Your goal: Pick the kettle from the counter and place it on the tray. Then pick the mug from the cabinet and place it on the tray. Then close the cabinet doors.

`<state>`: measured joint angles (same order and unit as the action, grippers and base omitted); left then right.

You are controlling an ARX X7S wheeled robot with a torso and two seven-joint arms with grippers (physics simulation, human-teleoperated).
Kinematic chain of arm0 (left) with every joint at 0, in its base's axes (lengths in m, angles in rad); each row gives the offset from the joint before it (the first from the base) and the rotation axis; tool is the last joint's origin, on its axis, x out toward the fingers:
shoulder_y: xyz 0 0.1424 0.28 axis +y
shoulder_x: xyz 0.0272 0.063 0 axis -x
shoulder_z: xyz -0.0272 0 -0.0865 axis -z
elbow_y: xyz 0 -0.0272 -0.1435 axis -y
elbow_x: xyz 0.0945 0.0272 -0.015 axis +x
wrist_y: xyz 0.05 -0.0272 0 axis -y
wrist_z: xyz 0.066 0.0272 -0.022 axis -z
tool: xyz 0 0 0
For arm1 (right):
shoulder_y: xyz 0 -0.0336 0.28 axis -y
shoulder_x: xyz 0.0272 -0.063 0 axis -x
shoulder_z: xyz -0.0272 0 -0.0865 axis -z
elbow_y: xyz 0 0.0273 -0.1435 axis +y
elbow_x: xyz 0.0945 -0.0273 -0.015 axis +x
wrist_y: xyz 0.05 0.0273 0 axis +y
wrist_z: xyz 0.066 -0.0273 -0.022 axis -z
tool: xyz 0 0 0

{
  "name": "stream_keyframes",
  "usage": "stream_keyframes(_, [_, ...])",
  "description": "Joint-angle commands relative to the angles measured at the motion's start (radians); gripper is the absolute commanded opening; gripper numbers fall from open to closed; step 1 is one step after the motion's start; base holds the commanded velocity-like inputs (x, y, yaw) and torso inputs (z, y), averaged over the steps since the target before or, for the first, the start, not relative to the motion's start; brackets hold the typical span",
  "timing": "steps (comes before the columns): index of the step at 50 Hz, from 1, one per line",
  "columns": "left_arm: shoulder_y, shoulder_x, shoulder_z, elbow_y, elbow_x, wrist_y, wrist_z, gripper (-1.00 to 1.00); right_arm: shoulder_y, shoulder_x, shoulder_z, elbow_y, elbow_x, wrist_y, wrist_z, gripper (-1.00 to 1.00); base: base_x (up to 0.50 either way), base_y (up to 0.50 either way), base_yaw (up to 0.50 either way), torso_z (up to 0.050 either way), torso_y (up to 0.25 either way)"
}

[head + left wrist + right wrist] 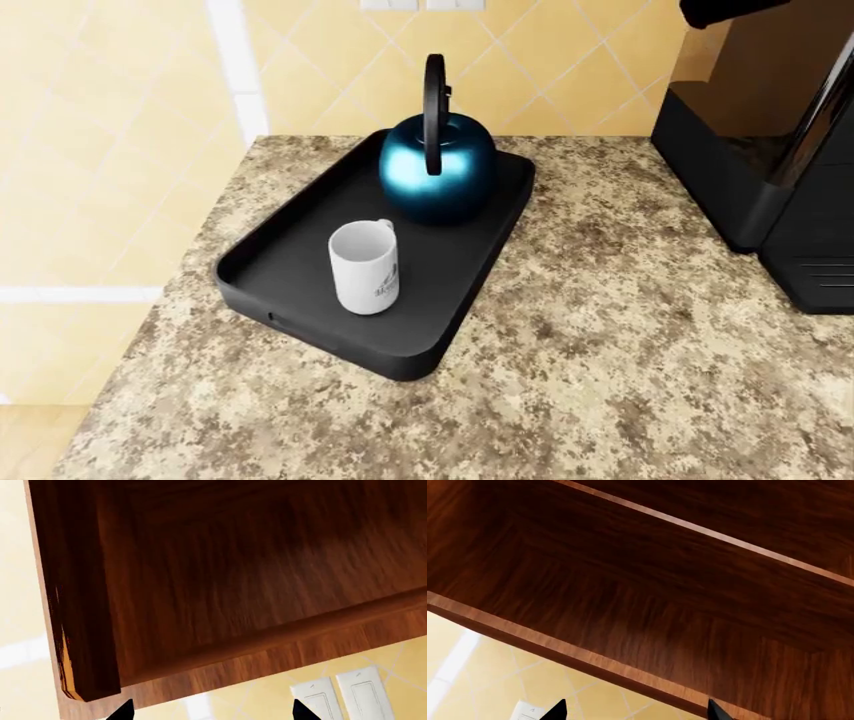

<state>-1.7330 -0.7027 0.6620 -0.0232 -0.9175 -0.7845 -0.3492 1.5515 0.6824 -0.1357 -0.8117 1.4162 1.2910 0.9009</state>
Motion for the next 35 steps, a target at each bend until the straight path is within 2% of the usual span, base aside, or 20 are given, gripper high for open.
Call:
stream_keyframes(1, [-0.210, -0.015, -0.160, -0.321, 0.411, 0.000, -0.010, 1.00, -0.024, -0.002, -0.008, -0.004, -0.016, -0.012, -0.006, 1.00, 0.00, 0.00, 0.00, 0.011, 0.010])
stream_keyframes(14, [-0.269, 0.037, -0.130, -0.367, 0.439, 0.009, 0.007, 1.00, -0.053, 0.010, -0.002, -0.017, -0.016, -0.034, -0.008, 1.00, 0.00, 0.00, 0.00, 0.009, 0.009])
stream_keyframes(27, [-0.338, 0.140, -0.082, -0.563, 0.502, 0.101, 0.038, 1.00, -0.103, 0.022, 0.001, -0.028, -0.046, -0.063, -0.030, 1.00, 0.00, 0.00, 0.00, 0.008, 0.008])
stream_keyframes(32, [-0.348, 0.149, -0.084, -0.568, 0.500, 0.101, 0.044, 1.00, -0.112, 0.023, -0.003, -0.026, -0.062, -0.071, -0.042, 1.00, 0.00, 0.00, 0.00, 0.005, 0.006])
stream_keyframes(35, [-0.332, 0.136, -0.102, -0.506, 0.470, 0.067, 0.041, 1.00, -0.117, 0.022, -0.009, -0.024, -0.073, -0.075, -0.049, 1.00, 0.00, 0.00, 0.00, 0.008, 0.007])
